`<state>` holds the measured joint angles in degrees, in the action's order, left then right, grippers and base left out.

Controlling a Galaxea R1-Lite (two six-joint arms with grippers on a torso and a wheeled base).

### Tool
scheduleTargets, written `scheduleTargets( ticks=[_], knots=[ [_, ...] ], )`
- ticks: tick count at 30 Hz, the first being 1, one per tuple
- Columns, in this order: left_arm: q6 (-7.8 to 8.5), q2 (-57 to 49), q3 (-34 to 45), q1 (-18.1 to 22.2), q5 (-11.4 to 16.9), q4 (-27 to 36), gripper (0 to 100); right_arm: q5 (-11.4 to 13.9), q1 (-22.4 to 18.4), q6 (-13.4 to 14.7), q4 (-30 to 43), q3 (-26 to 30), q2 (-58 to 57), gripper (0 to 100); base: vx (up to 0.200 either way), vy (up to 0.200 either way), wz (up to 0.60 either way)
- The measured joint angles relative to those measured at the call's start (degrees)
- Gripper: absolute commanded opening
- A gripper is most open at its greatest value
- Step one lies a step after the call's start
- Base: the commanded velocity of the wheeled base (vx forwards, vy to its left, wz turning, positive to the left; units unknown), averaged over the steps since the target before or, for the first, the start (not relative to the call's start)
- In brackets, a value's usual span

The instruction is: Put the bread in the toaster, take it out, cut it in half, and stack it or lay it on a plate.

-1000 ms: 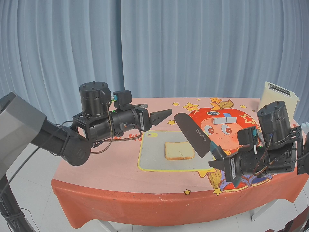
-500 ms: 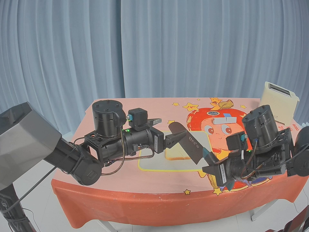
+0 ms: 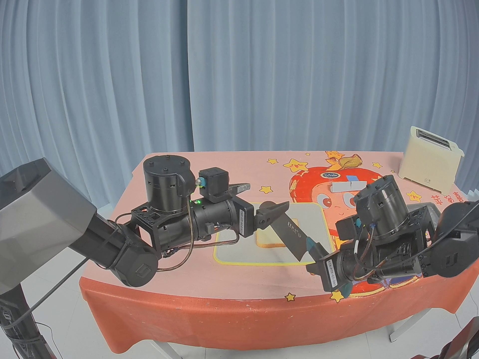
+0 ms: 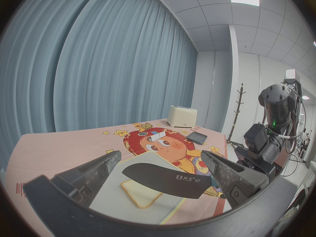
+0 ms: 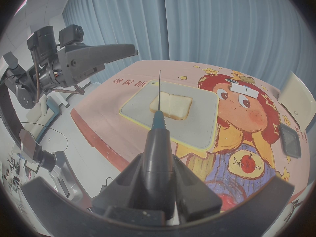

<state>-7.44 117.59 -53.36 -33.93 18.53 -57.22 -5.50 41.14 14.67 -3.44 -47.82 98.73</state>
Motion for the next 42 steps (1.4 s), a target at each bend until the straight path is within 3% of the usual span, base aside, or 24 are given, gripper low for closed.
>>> scheduleTargets(
  ticks=[42],
  knots=[
    [0.0, 3.4, -1.6, -1.0, 0.1, 0.0, 100, -0.5, -1.5, -0.5, -2.5, 0.6, 5.0, 0, 0.0, 0.0, 0.0]
  ],
)
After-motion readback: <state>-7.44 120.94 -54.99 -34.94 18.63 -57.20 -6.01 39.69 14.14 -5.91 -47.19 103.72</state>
